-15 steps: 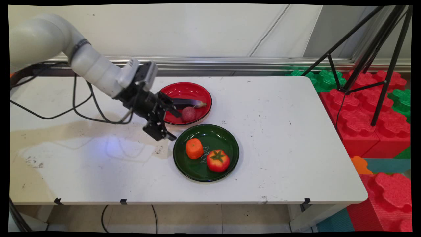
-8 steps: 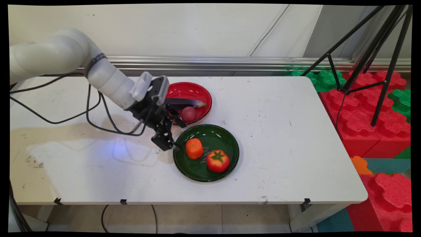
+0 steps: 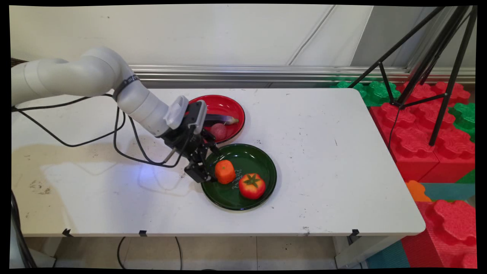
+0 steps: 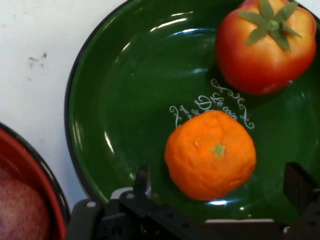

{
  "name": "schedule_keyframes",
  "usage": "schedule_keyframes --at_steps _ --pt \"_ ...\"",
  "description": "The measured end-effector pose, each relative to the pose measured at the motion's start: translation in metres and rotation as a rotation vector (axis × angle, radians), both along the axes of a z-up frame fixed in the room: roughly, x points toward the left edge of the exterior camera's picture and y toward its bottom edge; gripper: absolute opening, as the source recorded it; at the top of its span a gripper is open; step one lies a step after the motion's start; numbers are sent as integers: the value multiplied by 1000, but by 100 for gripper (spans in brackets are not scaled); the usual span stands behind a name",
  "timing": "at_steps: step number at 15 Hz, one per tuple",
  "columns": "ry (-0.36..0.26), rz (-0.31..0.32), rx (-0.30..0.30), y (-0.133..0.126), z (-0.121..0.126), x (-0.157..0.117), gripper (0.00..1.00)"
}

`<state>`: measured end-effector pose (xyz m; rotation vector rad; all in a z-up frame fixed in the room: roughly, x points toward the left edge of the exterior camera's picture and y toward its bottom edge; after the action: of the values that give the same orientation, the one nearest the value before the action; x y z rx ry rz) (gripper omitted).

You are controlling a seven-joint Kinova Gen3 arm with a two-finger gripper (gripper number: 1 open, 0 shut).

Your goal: Pick up the mandarin from the green plate, then place the picked object on the table

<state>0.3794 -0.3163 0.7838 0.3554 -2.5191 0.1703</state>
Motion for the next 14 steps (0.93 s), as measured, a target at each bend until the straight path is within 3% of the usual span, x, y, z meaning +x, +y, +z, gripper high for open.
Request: schedule_keyframes --at_steps 9,10,14 --pt "0 -14 -5 -3 -11 -16 100" --pt "1 -16 -6 -3 -12 -17 0" --pt "8 -17 -5 -2 -11 -19 0"
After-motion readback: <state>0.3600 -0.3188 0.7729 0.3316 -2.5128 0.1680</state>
